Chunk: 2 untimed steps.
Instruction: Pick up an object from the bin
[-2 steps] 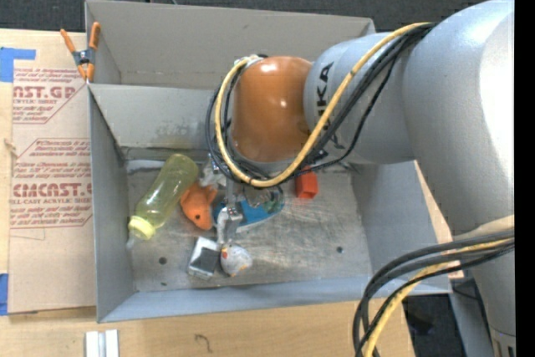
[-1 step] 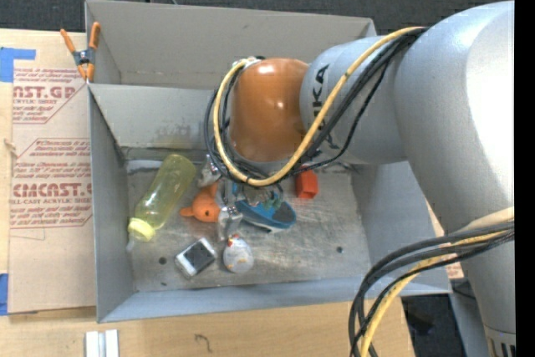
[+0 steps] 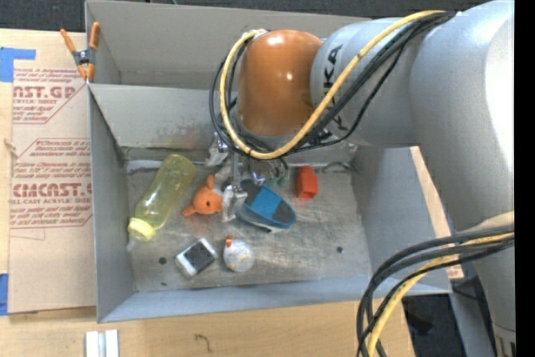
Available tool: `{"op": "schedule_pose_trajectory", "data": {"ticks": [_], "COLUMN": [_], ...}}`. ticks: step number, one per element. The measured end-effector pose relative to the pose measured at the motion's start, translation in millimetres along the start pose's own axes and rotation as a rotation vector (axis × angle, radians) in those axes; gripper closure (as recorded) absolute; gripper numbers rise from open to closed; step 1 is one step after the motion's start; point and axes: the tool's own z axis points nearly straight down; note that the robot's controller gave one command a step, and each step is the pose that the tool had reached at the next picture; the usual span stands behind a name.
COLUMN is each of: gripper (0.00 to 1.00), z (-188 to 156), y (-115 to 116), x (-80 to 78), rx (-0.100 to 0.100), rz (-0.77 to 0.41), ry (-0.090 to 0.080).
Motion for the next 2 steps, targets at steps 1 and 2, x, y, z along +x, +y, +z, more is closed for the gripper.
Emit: {"op": "schedule_pose_trajectory", "data": {"ticks": [1, 2], "gripper": [1.00, 1.00], "z": [28.8, 28.8], "y": [-16.0, -16.0], "x": [-9.0, -9.1], "rx": [-0.009, -0.010], "rz": [0.068, 0.068], "ry": [-0.041, -0.041]}}
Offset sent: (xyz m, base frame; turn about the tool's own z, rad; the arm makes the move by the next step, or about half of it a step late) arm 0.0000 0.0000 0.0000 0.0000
